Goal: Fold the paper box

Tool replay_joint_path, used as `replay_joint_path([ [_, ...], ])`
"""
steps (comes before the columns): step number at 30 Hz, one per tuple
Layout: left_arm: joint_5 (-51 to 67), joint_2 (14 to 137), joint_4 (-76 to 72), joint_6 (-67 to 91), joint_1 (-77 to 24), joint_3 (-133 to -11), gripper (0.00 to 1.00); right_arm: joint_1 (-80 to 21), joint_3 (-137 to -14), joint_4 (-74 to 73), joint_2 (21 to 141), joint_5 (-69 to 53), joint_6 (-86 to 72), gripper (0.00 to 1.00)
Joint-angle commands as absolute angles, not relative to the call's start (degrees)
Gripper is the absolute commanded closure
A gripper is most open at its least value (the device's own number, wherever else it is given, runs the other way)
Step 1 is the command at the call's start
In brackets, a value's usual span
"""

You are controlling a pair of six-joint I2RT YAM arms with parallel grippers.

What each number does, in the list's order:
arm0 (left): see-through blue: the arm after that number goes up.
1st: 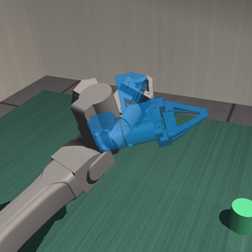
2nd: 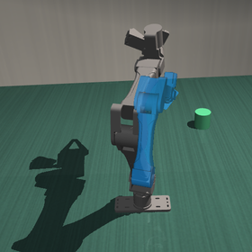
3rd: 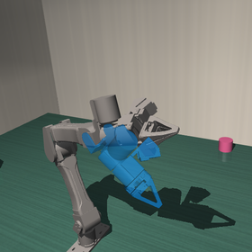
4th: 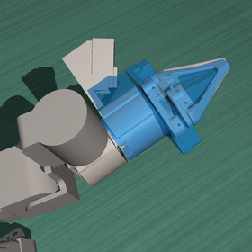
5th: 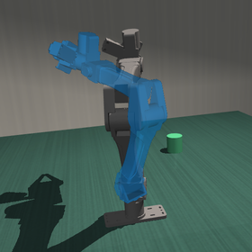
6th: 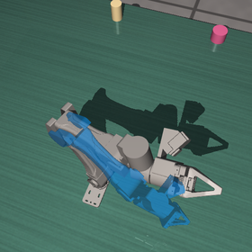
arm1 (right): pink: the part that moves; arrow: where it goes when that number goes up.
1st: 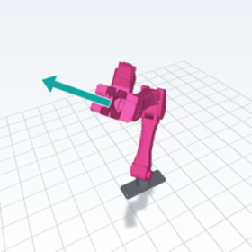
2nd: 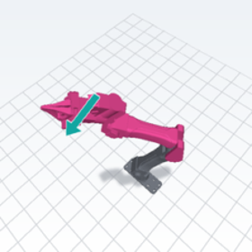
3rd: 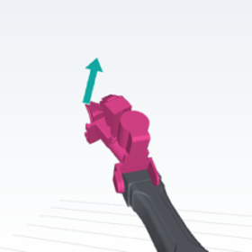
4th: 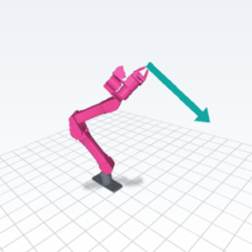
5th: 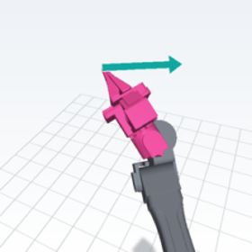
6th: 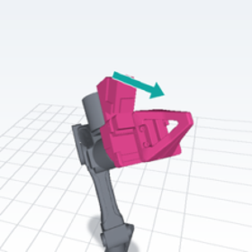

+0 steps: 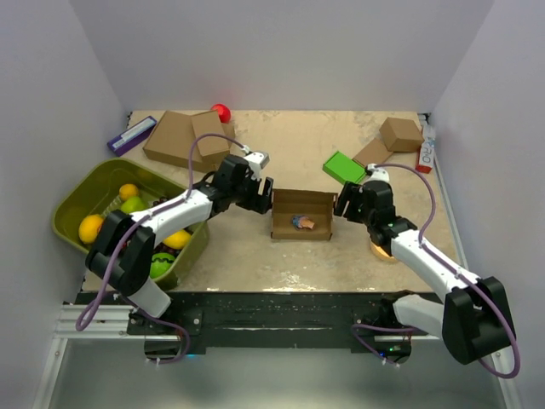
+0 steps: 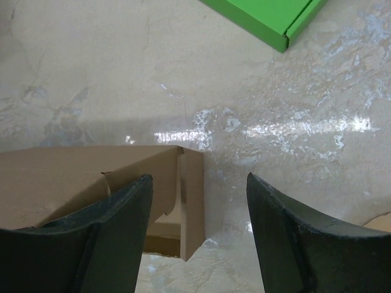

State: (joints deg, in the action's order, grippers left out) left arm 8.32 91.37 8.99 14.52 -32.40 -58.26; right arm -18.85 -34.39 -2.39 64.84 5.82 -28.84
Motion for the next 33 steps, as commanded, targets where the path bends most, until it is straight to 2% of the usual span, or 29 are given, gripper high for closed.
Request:
replay_joint_path([
  [1, 10.0, 92.7, 5.9, 16.3, -33.5, -61.4, 0.21, -19.4, -32.8, -0.7, 63.9, 4.1, -30.1, 0.34],
  [18, 6.9, 92.5, 4.0, 16.3, -35.0, -54.1, 0.22, -20.2, -29.0, -4.0, 60.7, 6.3, -31.3, 0.36],
  [27, 4.9, 89.2, 4.7, 16.2, -35.1, -53.3, 0.21, -20.3, -30.8, -11.7, 56.4, 12.9, -31.6, 0.35],
  [29, 5.1, 87.7, 5.9, 15.5, -35.1, -53.4, 0.21, -20.3, -31.5, -14.0, 54.8, 13.8, -31.7, 0.33],
  [33, 5.0, 84.2, 9.5, 14.5, -35.2, -53.5, 0.19, -20.2, -34.4, -19.0, 48.4, 15.0, -30.3, 0.18],
])
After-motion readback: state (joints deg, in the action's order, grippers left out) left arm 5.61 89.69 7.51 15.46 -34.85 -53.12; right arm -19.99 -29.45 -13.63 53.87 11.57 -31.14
